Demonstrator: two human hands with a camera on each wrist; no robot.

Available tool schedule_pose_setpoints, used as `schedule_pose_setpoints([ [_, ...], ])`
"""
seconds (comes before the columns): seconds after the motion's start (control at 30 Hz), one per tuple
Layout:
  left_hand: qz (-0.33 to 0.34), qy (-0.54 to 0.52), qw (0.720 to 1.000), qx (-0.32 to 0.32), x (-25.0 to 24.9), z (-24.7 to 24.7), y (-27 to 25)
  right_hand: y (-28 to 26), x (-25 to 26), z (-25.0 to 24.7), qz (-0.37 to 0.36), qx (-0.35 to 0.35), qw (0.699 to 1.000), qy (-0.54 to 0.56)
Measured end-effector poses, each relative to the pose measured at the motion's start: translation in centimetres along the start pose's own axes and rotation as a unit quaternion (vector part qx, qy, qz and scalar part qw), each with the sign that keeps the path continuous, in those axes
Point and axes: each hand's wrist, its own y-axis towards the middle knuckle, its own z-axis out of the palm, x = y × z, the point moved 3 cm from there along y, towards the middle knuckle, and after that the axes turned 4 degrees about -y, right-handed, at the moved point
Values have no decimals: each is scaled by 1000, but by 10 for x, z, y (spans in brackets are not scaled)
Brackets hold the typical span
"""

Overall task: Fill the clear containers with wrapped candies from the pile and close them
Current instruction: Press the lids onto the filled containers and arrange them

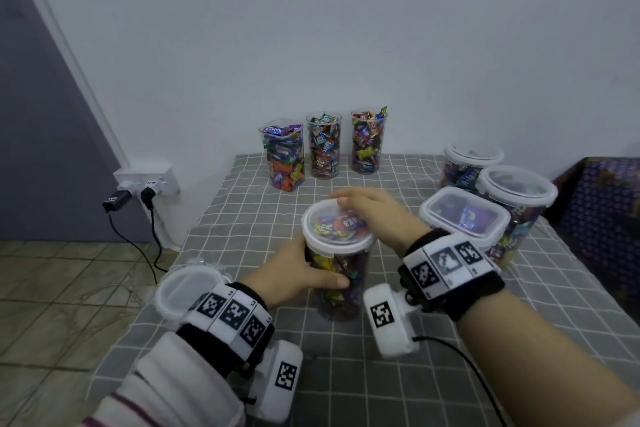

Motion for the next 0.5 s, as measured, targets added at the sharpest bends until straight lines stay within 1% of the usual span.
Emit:
schedule_pose_setpoints([
  [0.03, 0, -5, 1000, -2, 0, 1, 0, 4, -1, 2, 19, 22, 999, 38],
  [0.1, -2, -5, 1000, -8, 1, 0, -1, 9, -1, 3, 30, 31, 996, 77],
  [0.3, -12, 1, 1000, -6, 3, 0, 0, 8, -2, 4, 17, 12, 996, 85],
  [0.4, -16, -1, 1000, -6, 4, -1, 0, 3, 0, 4, 14, -2, 994, 107],
  [0.43, -18, -2, 1000, -6, 4, -1, 0, 1, 0, 4, 9, -10, 995, 101],
  [0.47, -19, -6, 1000, -5, 5, -1, 0, -2, 1, 3, -3, -26, 998, 62],
  [0.5, -19, -10, 1000, -4, 5, -1, 0, -6, 1, 2, -20, -51, 998, -13],
])
